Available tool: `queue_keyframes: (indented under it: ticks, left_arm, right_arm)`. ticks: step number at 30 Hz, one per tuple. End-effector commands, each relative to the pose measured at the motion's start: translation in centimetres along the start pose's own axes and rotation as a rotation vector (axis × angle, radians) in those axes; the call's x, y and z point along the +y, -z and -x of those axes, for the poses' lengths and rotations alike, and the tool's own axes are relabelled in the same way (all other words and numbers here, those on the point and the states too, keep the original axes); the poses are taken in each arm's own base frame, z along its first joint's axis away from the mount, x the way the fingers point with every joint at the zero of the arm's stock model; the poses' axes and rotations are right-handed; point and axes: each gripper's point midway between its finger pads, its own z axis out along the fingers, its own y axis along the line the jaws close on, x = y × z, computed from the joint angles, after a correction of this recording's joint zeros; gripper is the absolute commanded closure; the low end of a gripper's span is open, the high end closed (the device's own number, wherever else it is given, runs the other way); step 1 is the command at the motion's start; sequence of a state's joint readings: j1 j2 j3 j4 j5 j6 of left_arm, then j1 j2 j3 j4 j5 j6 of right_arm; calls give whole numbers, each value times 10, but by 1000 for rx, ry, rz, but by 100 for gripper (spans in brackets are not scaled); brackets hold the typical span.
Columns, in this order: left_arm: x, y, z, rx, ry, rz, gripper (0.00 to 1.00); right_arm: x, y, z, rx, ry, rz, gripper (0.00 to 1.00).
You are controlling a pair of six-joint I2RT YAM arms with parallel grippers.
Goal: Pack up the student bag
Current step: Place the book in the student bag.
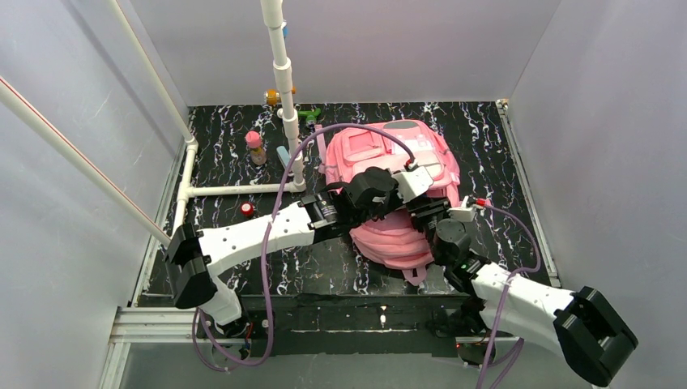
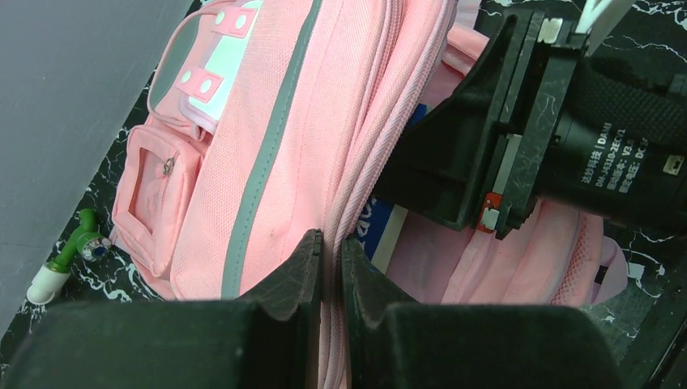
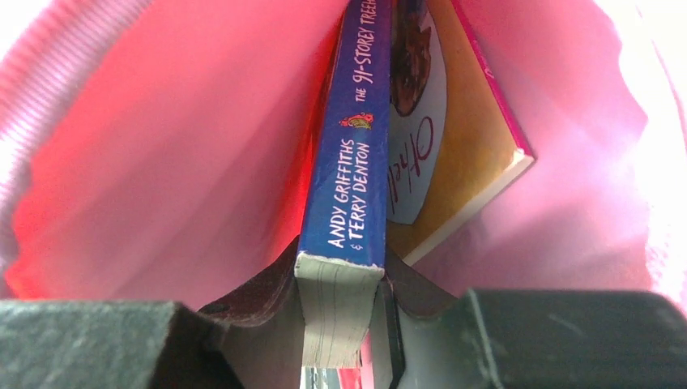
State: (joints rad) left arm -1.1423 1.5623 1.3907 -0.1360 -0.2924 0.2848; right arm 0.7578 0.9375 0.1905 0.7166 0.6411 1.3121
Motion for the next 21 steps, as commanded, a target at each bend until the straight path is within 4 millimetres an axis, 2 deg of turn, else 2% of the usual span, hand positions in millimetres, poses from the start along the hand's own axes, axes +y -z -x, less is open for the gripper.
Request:
queue_keyframes:
  ticks: [1,3,6,8,10,13,15,17,19,21]
  left_arm:
    - [15,33,51,-179,53,19,100]
    - [15,34,48,-173,48,23,100]
    - [13,35,43,-168,48,17,100]
    - [12,34,40,-165,52,16,100]
    - [9,32,36,-157,57,10,100]
    - [5,28,29,-137,64,-2,100]
    - [1,27,26,-124,66,-18,100]
    - [-6,24,18,-91,75,-40,100]
    - [-13,24,10,-66,89,-67,100]
    - [-14,26,5,-52,114,-68,100]
  right_arm:
    - [39,0,28,-64,5,55,65]
    - [18,13,29,-24,86,-44,58]
    - [-22,48,42,21,217,-232,46]
    - [-36,72,51,54,282,-290,35]
    - [-36,94,60,92,336,-286,27]
    - [-23,112,62,142,358,-208,17]
    - [-7,119,68,150,391,-154,17]
    - [0,123,79,151,510,-181,13]
    - [1,125,90,179,667,-276,12]
    - [1,122,93,214,746,-375,10]
